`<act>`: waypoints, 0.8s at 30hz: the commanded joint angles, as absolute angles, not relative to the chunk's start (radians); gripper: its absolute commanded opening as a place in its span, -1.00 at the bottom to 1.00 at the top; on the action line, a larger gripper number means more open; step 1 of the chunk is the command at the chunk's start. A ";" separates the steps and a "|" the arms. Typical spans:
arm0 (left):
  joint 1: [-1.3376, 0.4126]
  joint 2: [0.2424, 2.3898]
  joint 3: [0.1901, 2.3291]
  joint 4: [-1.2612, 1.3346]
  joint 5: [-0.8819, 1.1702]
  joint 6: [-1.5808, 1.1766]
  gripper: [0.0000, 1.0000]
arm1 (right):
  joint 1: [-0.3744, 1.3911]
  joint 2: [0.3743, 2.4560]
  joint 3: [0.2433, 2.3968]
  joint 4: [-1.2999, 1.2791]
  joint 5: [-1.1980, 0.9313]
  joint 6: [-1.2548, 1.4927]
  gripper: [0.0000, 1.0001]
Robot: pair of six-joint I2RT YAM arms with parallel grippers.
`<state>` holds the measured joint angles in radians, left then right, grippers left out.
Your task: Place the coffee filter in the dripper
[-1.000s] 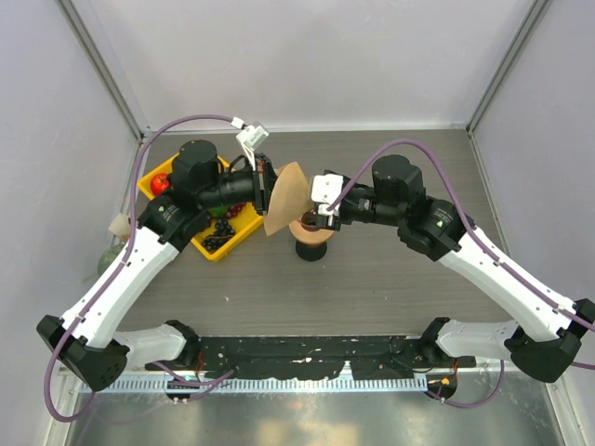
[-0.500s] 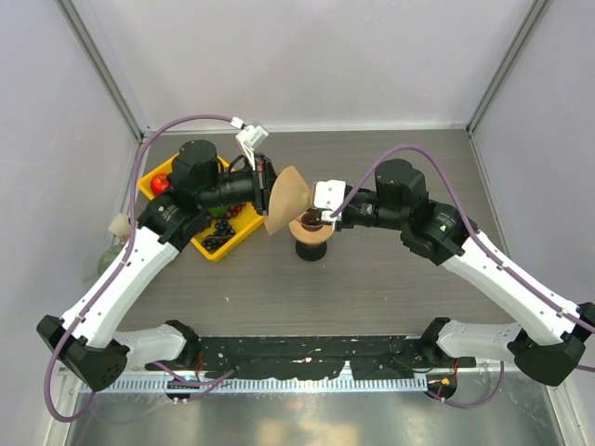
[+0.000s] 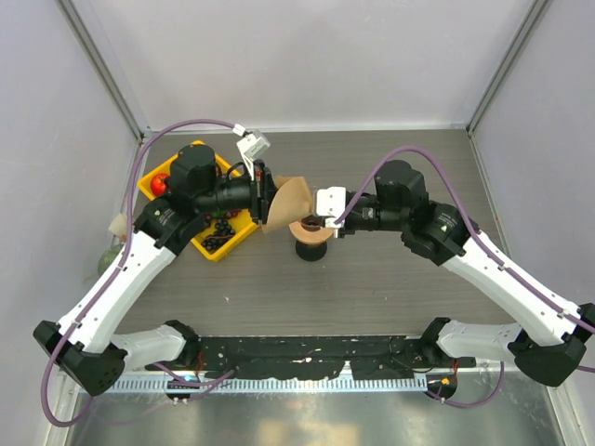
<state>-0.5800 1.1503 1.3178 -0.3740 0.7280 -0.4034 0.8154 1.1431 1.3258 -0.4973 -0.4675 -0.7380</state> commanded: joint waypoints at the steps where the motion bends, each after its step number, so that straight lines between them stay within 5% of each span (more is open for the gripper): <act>1: -0.574 1.120 1.307 -0.365 0.776 -0.383 -0.33 | 0.801 1.144 1.376 -0.509 -0.540 -0.718 -0.90; 24: -0.578 1.078 1.368 -0.572 0.906 0.287 0.35 | 0.773 1.266 1.531 -0.882 -0.880 -0.744 -0.89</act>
<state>-0.5800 1.0771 1.3270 -0.5598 0.8387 0.1711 0.7765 1.2621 1.4849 -0.8211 -0.7967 -0.7334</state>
